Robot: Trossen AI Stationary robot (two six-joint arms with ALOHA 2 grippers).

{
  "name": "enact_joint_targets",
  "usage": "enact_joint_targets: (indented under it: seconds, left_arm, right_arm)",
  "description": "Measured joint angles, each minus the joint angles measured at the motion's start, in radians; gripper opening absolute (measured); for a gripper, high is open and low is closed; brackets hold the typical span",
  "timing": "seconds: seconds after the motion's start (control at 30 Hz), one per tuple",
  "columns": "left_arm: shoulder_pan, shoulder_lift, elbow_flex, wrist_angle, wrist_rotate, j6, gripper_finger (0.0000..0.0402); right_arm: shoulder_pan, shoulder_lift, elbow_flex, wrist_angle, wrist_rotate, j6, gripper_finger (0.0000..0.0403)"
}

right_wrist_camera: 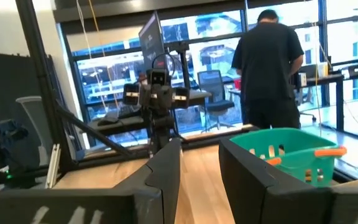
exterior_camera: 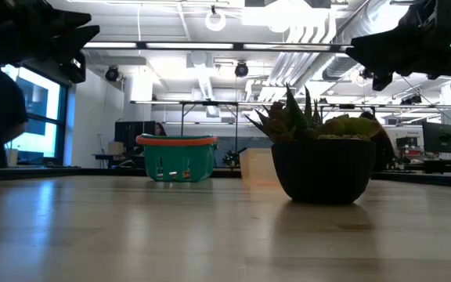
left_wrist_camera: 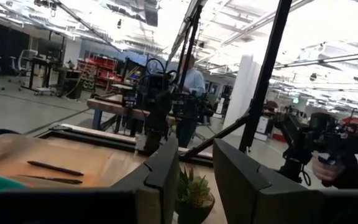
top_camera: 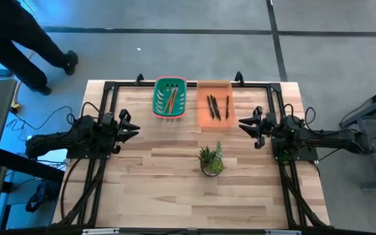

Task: Sort pens & pencils
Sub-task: Return to Home Position

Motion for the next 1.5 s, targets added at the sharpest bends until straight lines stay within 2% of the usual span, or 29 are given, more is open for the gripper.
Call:
enact_joint_targets:
  seconds: [0.4, 0.67, 1.03, 1.3, 1.5]
  left_arm:
    - [0.0, 0.0, 0.0, -0.014, -0.022, -0.007, 0.009]
    - [0.0, 0.0, 0.0, -0.007, -0.036, -0.011, 0.009]
    - [0.0, 0.0, 0.0, -0.007, -0.072, -0.004, 0.009]
    - [0.0, 0.0, 0.0, -0.028, -0.098, -0.004, 0.009]
    - [0.0, 0.0, 0.0, -0.028, -0.099, -0.004, 0.009]
  right_arm:
    - [0.0, -0.217, 0.0, -0.122, -0.012, -0.094, 0.0103]
    - [0.0, -0.374, -0.001, -0.267, 0.109, -0.15, 0.0103]
    - [0.001, -0.378, -0.001, -0.247, 0.29, -0.158, 0.0103]
    - [0.084, -0.37, -0.001, -0.239, 0.288, -0.159, 0.0103]
    - [0.148, -0.367, -0.001, -0.251, 0.342, -0.198, 0.0103]
